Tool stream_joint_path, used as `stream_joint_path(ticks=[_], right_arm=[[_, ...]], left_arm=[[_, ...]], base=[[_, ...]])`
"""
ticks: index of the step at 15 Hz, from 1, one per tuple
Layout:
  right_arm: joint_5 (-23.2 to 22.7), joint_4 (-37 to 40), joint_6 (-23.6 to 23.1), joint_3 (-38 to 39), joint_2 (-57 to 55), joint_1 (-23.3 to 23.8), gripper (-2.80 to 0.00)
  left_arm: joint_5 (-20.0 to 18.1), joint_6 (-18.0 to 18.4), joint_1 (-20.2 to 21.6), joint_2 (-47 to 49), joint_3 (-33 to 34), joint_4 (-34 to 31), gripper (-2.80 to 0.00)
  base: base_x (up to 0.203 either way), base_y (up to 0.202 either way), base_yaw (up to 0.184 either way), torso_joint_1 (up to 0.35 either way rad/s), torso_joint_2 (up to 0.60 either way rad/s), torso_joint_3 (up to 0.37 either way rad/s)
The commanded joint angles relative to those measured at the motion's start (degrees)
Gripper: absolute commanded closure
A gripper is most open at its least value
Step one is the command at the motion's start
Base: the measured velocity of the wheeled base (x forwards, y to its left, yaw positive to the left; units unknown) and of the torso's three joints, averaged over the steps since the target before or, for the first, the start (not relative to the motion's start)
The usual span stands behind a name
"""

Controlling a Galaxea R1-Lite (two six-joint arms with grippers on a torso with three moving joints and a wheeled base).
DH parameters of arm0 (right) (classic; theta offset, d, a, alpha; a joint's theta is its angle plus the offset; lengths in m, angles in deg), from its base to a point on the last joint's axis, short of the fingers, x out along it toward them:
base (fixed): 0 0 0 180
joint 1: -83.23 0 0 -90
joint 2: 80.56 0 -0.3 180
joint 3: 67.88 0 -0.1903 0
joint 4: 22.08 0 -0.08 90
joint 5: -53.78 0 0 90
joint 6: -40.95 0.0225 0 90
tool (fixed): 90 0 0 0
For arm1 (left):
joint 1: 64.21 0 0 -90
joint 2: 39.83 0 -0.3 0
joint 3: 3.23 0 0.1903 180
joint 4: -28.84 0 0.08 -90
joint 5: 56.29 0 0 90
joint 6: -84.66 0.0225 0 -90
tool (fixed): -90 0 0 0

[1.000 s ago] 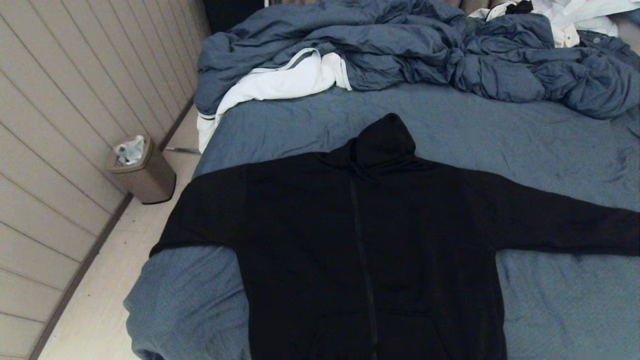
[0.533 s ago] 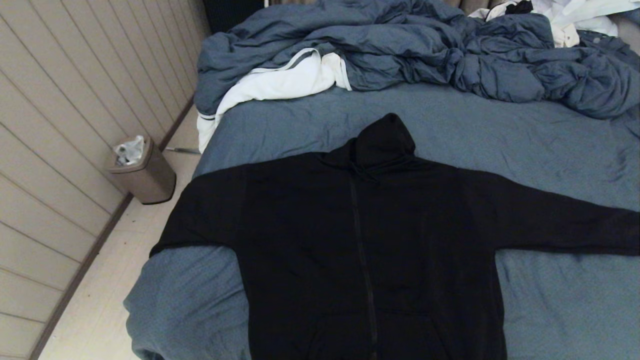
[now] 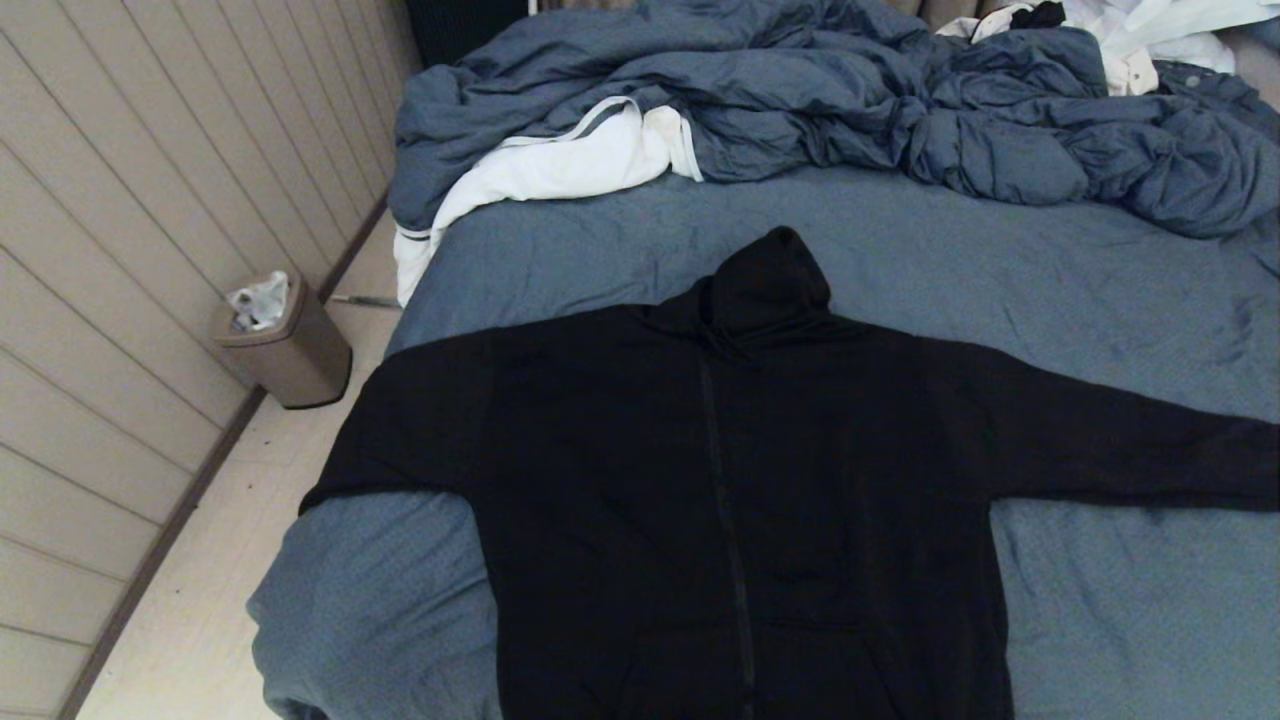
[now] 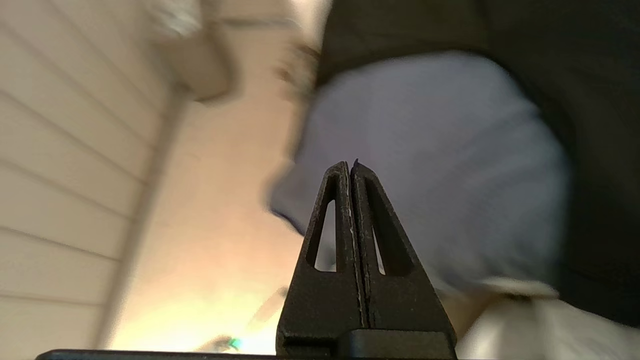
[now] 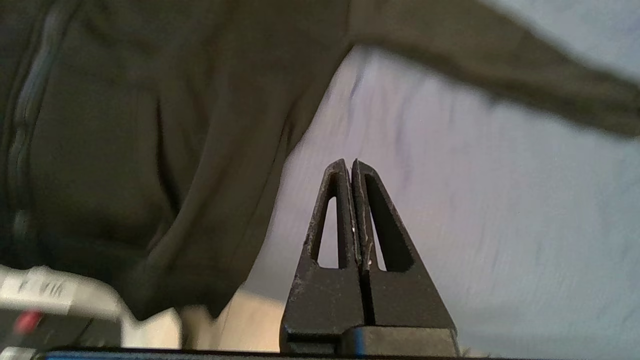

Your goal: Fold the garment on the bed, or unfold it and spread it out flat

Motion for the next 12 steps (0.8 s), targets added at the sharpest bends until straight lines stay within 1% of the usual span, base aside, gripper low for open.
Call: stream_joint_path(ticks=[1,2,4,5,7,8,9,10,11,12], right_arm=[[0.0,-9.4,0.5,2.6,0.2,0.0,0.0],[0.0,-11.9,1.2,3.4,0.2,0.0,0.0],[-0.2,-11.1,2.0,4.0,0.2,0.0,0.0],[-0.2,-11.0,2.0,4.0,0.2,0.0,0.0],[-0.9,-11.3,2.0,4.0,0.2,0.0,0.0],[-1.3,-11.8,2.1,4.0,0.2,0.0,0.0],[-0.4,-12.0,2.1,4.0,0.2,0.0,0.0],[-0.3,-11.9,2.5,4.0,0.2,0.0,0.0],[-0.5,-11.3,3.4,4.0,0.2,0.0,0.0],[-0.6,-9.5,6.5,4.0,0.2,0.0,0.0]], left_arm=[[0.7,0.9,0.0,-1.1,1.4,3.3,0.0],[0.3,0.8,0.1,-1.1,2.0,4.8,0.0],[0.3,-0.9,0.0,-1.1,3.5,10.1,0.0],[0.1,-0.9,0.0,-1.1,4.2,12.1,0.0],[-1.0,-0.9,0.0,-1.0,4.2,10.8,0.0],[-2.9,-1.2,0.0,-1.0,4.2,6.3,0.0],[-3.6,-2.7,0.0,-1.0,4.2,4.2,0.0],[-3.7,-3.1,0.0,-1.0,4.2,4.3,0.0],[-3.6,-3.3,0.0,-1.0,4.2,4.2,0.0],[-3.4,-3.4,0.0,-1.0,4.2,4.4,0.0]], base=[[0.0,0.0,0.0,0.0,0.0,0.0],[0.0,0.0,0.0,0.0,0.0,0.0],[0.0,0.0,0.0,0.0,0.0,0.0],[0.0,0.0,0.0,0.0,0.0,0.0],[0.0,0.0,0.0,0.0,0.0,0.0],[0.0,0.0,0.0,0.0,0.0,0.0],[0.0,0.0,0.0,0.0,0.0,0.0],[0.0,0.0,0.0,0.0,0.0,0.0],[0.0,0.0,0.0,0.0,0.0,0.0],[0.0,0.0,0.0,0.0,0.0,0.0]])
